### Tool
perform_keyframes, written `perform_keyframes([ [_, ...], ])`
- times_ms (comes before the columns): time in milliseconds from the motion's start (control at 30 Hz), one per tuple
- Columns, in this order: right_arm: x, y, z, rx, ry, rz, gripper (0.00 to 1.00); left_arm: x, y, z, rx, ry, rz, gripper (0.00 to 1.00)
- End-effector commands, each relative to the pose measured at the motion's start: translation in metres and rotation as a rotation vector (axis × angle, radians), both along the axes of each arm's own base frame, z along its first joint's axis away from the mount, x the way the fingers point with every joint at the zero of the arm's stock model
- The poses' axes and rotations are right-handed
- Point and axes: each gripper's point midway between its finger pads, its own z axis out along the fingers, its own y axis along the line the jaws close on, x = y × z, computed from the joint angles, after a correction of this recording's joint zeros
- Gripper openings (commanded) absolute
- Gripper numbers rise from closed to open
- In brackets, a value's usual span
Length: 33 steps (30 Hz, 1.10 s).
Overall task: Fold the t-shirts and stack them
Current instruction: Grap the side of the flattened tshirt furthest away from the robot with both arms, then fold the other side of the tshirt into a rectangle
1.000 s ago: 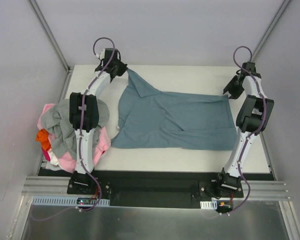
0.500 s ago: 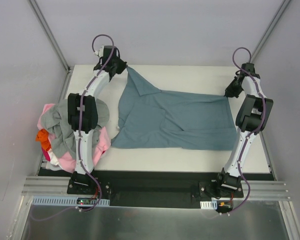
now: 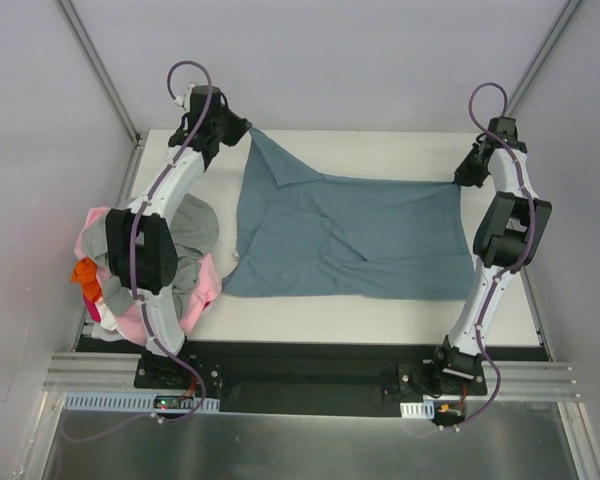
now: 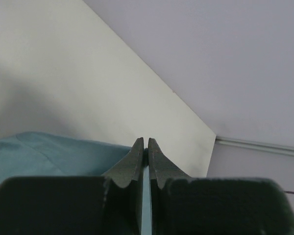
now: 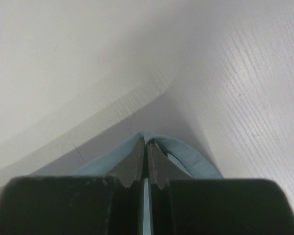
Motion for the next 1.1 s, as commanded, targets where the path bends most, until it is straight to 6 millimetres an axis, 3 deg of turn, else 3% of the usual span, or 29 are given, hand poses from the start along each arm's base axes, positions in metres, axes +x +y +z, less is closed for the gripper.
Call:
perform_keyframes([
  [0, -0.013, 0.001, 0.033, -0.025, -0.038, 0.035, 0.01, -0.028, -0.010, 0.001, -0.043, 0.021, 0.000, 0.00],
  [33, -0.016, 0.001, 0.033, -0.031, -0.031, 0.041, 0.01, -0.033, -0.010, 0.006, -0.049, 0.014, 0.002, 0.00],
  [200, -0.028, -0.002, 0.032, -0.038, -0.008, 0.056, 0.01, -0.056, -0.015, -0.011, -0.071, 0.068, 0.008, 0.00],
  [433, -0.038, 0.001, 0.029, -0.015, 0.017, 0.080, 0.01, -0.084, -0.010, 0.000, -0.102, 0.062, 0.020, 0.00],
  [567, -0.043, 0.005, 0.030, 0.004, 0.023, 0.095, 0.01, -0.107, -0.009, -0.009, -0.122, 0.097, 0.027, 0.00],
  [633, -0.049, 0.008, 0.030, 0.012, 0.037, 0.099, 0.01, -0.118, -0.010, -0.006, -0.134, 0.097, 0.026, 0.00],
  [667, -0.051, 0.009, 0.029, 0.014, 0.041, 0.101, 0.01, -0.125, -0.009, -0.016, -0.136, 0.123, 0.029, 0.00],
  [733, -0.058, 0.010, 0.025, 0.017, 0.058, 0.109, 0.01, -0.135, -0.010, -0.013, -0.143, 0.121, 0.025, 0.00],
  [867, -0.070, 0.013, 0.028, 0.015, 0.072, 0.110, 0.01, -0.158, -0.015, -0.029, -0.151, 0.169, 0.018, 0.00],
  [1067, -0.092, 0.010, 0.031, -0.022, 0.102, 0.116, 0.01, -0.177, -0.020, -0.027, -0.162, 0.181, -0.002, 0.00],
])
